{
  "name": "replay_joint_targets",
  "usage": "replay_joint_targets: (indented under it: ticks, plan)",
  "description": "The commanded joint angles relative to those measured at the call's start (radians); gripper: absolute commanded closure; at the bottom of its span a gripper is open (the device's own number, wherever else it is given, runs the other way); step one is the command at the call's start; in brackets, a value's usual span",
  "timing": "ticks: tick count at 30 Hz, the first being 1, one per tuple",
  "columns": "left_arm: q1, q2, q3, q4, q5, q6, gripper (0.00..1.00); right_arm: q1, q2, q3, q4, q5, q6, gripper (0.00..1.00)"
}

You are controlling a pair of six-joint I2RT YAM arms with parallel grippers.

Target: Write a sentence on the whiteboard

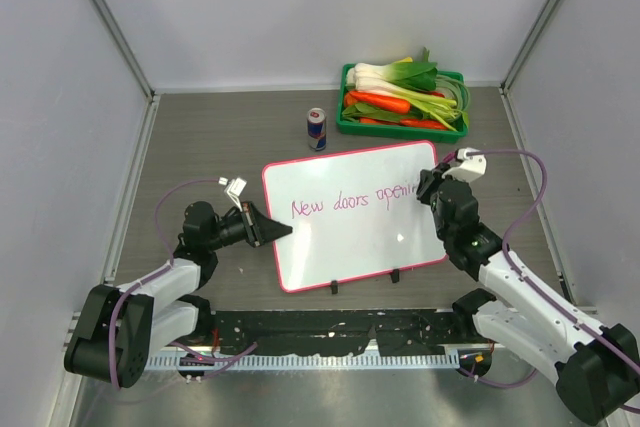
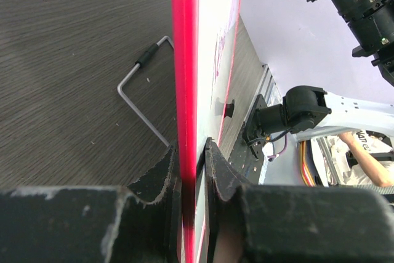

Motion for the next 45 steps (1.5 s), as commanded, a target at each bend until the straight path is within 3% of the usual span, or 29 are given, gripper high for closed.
replay_joint_targets:
  ticks: [1, 34, 45]
  plan:
    - [-0.004, 0.005, 0.005, -0.044, -0.064, 0.111, 1.0, -0.005, 0.008, 0.048, 0.024, 0.052, -0.028, 0.99]
    - [-0.006, 0.003, 0.005, -0.044, -0.064, 0.111, 1.0, -0.013, -0.075, -0.035, -0.071, 0.02, 0.015, 0.99]
    - [-0.007, 0.005, 0.005, -0.043, -0.064, 0.111, 1.0, -0.013, -0.112, 0.066, -0.073, 0.026, -0.001, 0.99]
